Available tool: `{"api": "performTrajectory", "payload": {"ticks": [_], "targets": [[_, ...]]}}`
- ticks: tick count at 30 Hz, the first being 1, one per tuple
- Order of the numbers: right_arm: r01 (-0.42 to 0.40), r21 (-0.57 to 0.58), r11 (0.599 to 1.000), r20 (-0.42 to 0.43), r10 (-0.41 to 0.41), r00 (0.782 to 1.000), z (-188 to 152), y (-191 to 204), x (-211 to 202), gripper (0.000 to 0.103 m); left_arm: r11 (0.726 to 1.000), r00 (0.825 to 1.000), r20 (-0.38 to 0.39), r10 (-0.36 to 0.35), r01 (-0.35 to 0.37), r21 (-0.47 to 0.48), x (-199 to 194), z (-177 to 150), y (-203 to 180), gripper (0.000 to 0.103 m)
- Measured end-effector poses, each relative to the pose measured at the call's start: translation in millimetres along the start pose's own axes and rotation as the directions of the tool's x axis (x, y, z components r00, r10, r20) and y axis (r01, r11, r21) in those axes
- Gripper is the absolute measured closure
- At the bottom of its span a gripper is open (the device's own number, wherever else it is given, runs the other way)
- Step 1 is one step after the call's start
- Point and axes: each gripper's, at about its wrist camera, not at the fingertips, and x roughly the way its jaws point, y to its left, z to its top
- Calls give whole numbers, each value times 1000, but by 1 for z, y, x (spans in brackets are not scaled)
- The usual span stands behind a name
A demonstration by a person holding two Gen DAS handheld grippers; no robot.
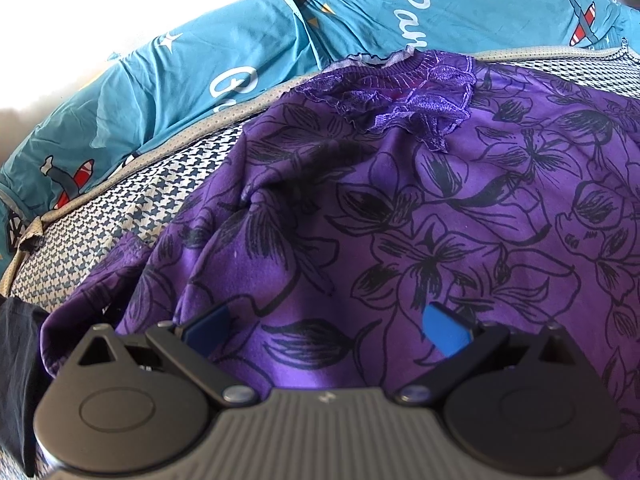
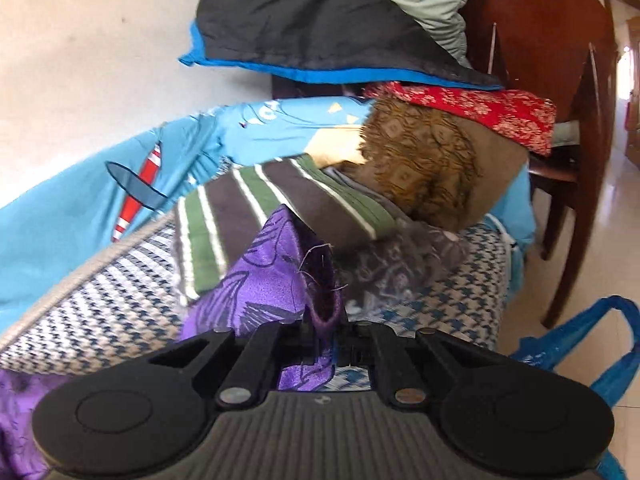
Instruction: Fold clothes
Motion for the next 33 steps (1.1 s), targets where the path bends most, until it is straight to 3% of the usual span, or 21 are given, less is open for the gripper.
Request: {"api": "performTrajectory", "payload": {"ticks": [7,11,12,18,21,22,24,26,27,29,33], "targets": [[116,49,992,-176,-106,979,-8,-14,17,96,999,1000,-2,-13,13,-31,0,0,5,0],[128,158,979,-127,-108,986,-4,-31,0,69,999,1000,6,-13,13,-51,-2,1,9,0],[126,170,977,-106,-109,988,-3,-34,-5,68,998,1000,8,-12,13,-56,-3,1,10,0],[-23,129,991,-117,38,992,-6,-19,-13,68,998,1000,13,0,0,-63,-4,2,9,0],[-155,121,980,-155,173,973,-12,-2,-12,68,998,1000,12,4,-4,-62,-3,2,9,0],[-207,119,971,-173,226,959,-15,4,-11,68,998,1000,11,6,-5,-62,-3,2,9,0],[-321,102,942,-243,336,910,-24,21,-8,67,998,1000,8,8,-7,-65,-2,3,9,0],[-426,105,898,-319,436,841,-36,39,-5,67,998,1000,6,8,-8,-69,-2,3,10,0],[-482,104,870,-363,485,796,-43,48,-4,67,998,1000,6,8,-8,-69,-2,3,10,0],[-564,77,822,-429,538,726,-54,67,-6,67,998,1000,5,8,-8,-67,-2,3,10,0],[-648,17,761,-506,566,651,-79,94,-17,66,998,1000,7,5,-4,-66,-3,2,10,0]]}}
